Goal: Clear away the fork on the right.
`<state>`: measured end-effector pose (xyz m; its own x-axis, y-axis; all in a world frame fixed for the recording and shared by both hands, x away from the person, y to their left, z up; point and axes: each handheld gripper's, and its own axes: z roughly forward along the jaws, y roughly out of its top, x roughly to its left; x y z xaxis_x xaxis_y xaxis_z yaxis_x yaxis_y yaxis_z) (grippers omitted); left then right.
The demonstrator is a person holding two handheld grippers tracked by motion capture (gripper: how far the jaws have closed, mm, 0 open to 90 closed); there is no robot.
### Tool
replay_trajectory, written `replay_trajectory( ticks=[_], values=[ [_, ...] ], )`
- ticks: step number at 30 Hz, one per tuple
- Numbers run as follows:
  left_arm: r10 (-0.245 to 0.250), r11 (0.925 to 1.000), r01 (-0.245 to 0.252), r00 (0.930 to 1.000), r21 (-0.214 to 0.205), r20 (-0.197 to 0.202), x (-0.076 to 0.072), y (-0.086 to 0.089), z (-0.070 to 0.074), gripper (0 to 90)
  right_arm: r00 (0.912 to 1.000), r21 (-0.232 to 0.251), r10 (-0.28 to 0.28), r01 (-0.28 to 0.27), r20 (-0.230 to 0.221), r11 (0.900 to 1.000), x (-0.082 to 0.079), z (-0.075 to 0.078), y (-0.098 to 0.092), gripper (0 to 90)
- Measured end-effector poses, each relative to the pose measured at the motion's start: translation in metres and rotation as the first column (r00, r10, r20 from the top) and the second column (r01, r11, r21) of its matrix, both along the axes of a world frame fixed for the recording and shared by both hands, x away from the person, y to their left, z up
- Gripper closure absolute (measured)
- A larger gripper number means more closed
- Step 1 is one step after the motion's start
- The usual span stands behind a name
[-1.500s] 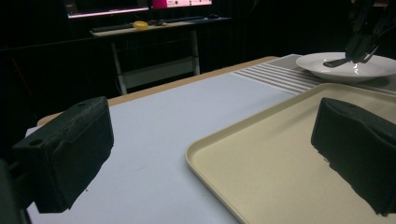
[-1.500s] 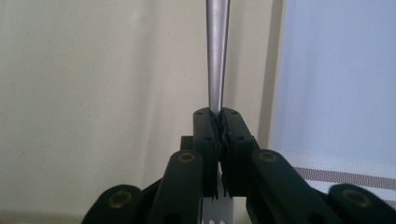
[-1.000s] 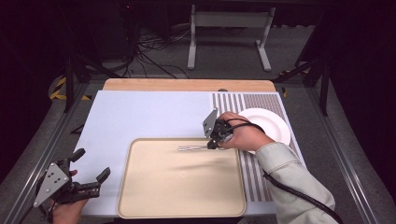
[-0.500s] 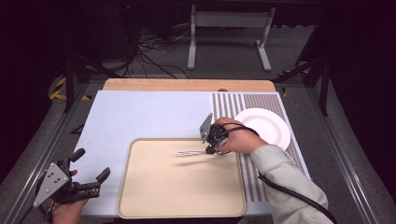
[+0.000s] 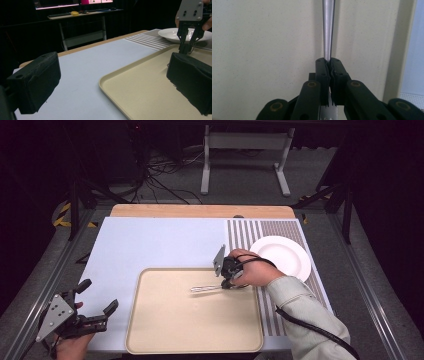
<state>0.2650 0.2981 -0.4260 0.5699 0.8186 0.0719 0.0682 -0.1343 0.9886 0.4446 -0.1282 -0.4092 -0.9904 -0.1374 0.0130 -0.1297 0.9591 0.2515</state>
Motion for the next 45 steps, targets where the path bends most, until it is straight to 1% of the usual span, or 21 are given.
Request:
replay_trajectory(
  ticks=[3, 17, 18, 19, 21, 24, 25, 27, 28, 30, 32, 33, 35, 37, 38, 41, 43, 44, 45],
  values=[
    [-0.002, 1.0, 0.002, 1.0, 0.0, -0.001, 0.0, 0.0, 0.0, 0.2, 1.0, -0.012, 0.005, -0.005, -0.004, 0.9999, 0.0, -0.002, 0.001, 86.4],
    [-0.005, 1.0, 0.005, 1.0, -0.003, -0.005, 0.0, 0.0, 0.0, 0.2, 0.9997, -0.029, 0.006, -0.006, -0.023, 0.9996, 0.001, -0.007, 0.002, 86.0],
    [-0.006, 1.0, 0.006, 1.0, -0.003, -0.006, 0.0, 0.0, 0.0, 0.2, 0.9994, -0.029, 0.002, -0.003, -0.036, 0.9996, 0.001, -0.008, 0.002, 84.8],
    [-0.006, 1.0, 0.006, 1.0, -0.003, -0.007, 0.0, 0.0, 0.0, 0.3, 0.9991, -0.021, -0.008, 0.008, -0.041, 0.9997, 0.002, -0.008, 0.002, 75.8],
    [-0.007, 1.0, 0.007, 1.0, -0.003, -0.006, 0.0, -0.001, 0.0, 0.3, 0.9991, -0.02, -0.011, 0.01, -0.04, 0.9997, 0.002, -0.007, 0.002, 75.7],
    [-0.007, 1.0, 0.007, 1.0, -0.003, -0.006, 0.0, 0.0, 0.0, 0.3, 0.9995, 0.006, -0.012, 0.012, -0.031, 0.9999, 0.0, -0.002, 0.001, 78.3],
    [-0.006, 1.0, 0.006, 1.0, -0.002, -0.006, 0.0, 0.0, 0.0, 0.3, 0.9995, 0.008, -0.009, 0.009, -0.03, 0.9999, 0.0, -0.001, 0.002, 79.8],
    [-0.007, 1.0, 0.007, 1.0, -0.002, -0.006, 0.0, 0.0, 0.0, 0.3, 0.9997, 0.049, -0.006, 0.008, -0.025, 0.9988, -0.001, 0.004, 0.002, 88.9],
    [-0.005, 1.0, 0.005, 1.0, -0.003, -0.004, 0.0, -0.001, 0.0, 0.3, 0.9996, 0.056, -0.007, 0.008, -0.026, 0.9984, -0.002, 0.005, 0.003, 90.0],
    [-0.005, 1.0, 0.005, 1.0, -0.003, -0.005, 0.0, -0.001, 0.0, 0.3, 0.9994, 0.063, -0.006, 0.009, -0.034, 0.998, -0.002, 0.007, 0.003, 90.0],
    [-0.007, 1.0, 0.007, 1.0, -0.002, -0.006, 0.0, 0.0, 0.0, 0.3, 0.9996, 0.073, -0.003, 0.005, -0.029, 0.9973, -0.004, 0.009, 0.005, 90.0],
    [-0.006, 1.0, 0.006, 1.0, -0.002, -0.007, 0.0, 0.0, 0.0, 0.3, 0.9998, 0.094, 0.007, -0.005, -0.019, 0.9956, -0.004, 0.009, 0.007, 90.0],
    [-0.006, 1.0, 0.006, 1.0, -0.002, -0.006, 0.0, 0.0, 0.0, 0.3, 0.9999, 0.116, 0.008, -0.007, -0.008, 0.9932, -0.005, 0.009, 0.01, 90.0],
    [-0.006, 1.0, 0.006, 1.0, 0.0, -0.005, 0.0, 0.0, 0.0, 0.3, 1.0, 0.126, 0.0, -0.001, 0.001, 0.992, -0.006, 0.01, 0.014, 90.0],
    [-0.007, 1.0, 0.007, 1.0, -0.002, -0.007, 0.0, 0.0, 0.0, 0.3, 0.9999, 0.136, 0.004, -0.005, 0.012, 0.9906, -0.005, 0.01, 0.015, 90.0],
    [-0.007, 1.0, 0.007, 1.0, -0.001, -0.007, 0.0, 0.0, 0.0, 0.3, 0.9999, 0.151, -0.004, 0.002, 0.013, 0.9886, -0.005, 0.009, 0.021, 90.0],
    [-0.006, 1.0, 0.006, 1.0, -0.001, -0.006, 0.0, 0.0, 0.0, 0.4, 1.0, 0.16, -0.007, 0.006, 0.003, 0.9872, -0.005, 0.008, 0.023, 90.0],
    [-0.007, 1.0, 0.006, 1.0, -0.002, -0.007, 0.0, 0.0, 0.0, 0.4, 0.9999, 0.172, -0.01, 0.011, -0.002, 0.9851, -0.005, 0.007, 0.025, 90.0],
    [-0.006, 1.0, 0.006, 1.0, 0.001, -0.005, 0.0, 0.0, 0.0, 0.4, 0.9999, 0.172, -0.01, 0.011, -0.002, 0.9851, -0.005, 0.007, 0.025, 90.0]
  ],
)
